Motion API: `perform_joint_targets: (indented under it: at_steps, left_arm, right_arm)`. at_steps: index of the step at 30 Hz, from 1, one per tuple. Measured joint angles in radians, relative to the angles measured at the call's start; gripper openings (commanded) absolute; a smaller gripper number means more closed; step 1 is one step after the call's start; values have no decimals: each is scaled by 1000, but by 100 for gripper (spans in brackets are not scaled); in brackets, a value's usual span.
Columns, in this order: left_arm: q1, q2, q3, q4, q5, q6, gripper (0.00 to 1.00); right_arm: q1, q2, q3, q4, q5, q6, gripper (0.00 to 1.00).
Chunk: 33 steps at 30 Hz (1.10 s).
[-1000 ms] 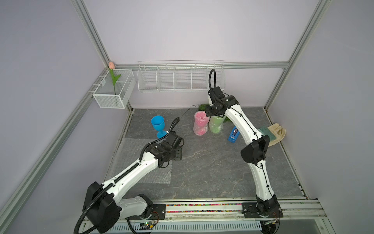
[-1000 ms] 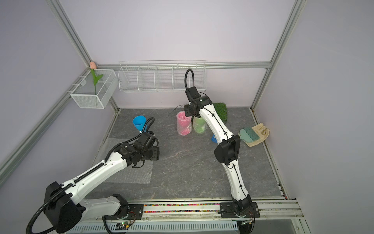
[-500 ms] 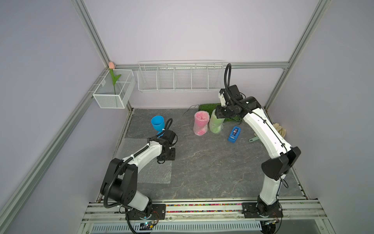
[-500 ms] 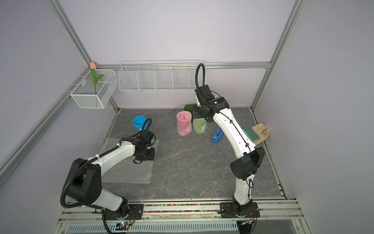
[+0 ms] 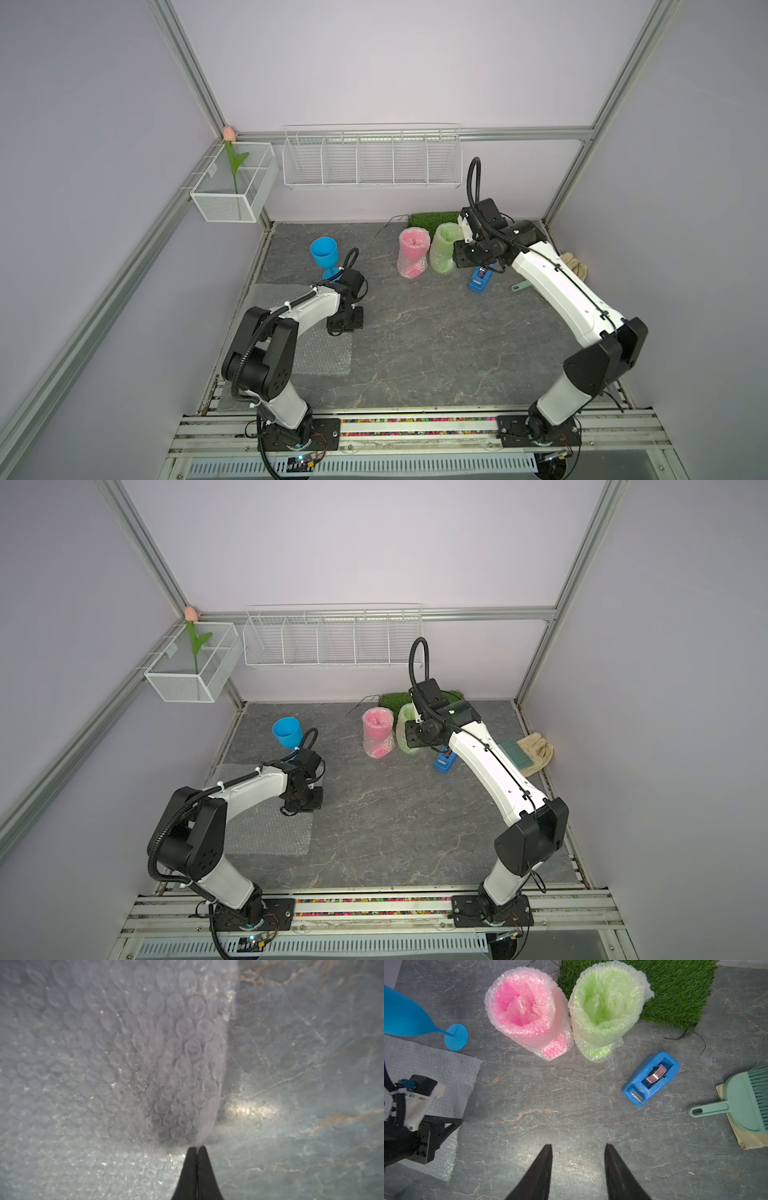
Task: Wrap wine glasses in bubble wrap
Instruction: Move the bubble wrap to the center of the board.
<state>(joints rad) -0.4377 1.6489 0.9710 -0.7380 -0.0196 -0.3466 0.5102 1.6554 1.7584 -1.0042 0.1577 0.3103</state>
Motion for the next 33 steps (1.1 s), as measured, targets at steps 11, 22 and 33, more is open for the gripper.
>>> perform_joint_targets:
  at_steps: [11, 22, 33]
  left_arm:
    - [-100, -93, 7, 76, 253, -94, 0]
    - [-379, 1, 91, 369, 478, -369, 0]
    - [-496, 198, 194, 660, 561, -616, 0]
  right_arm:
    - [-5, -28, -64, 12, 29, 0, 43]
    - [-13, -31, -78, 15, 37, -1, 43]
    - [-20, -69, -106, 25, 36, -4, 43]
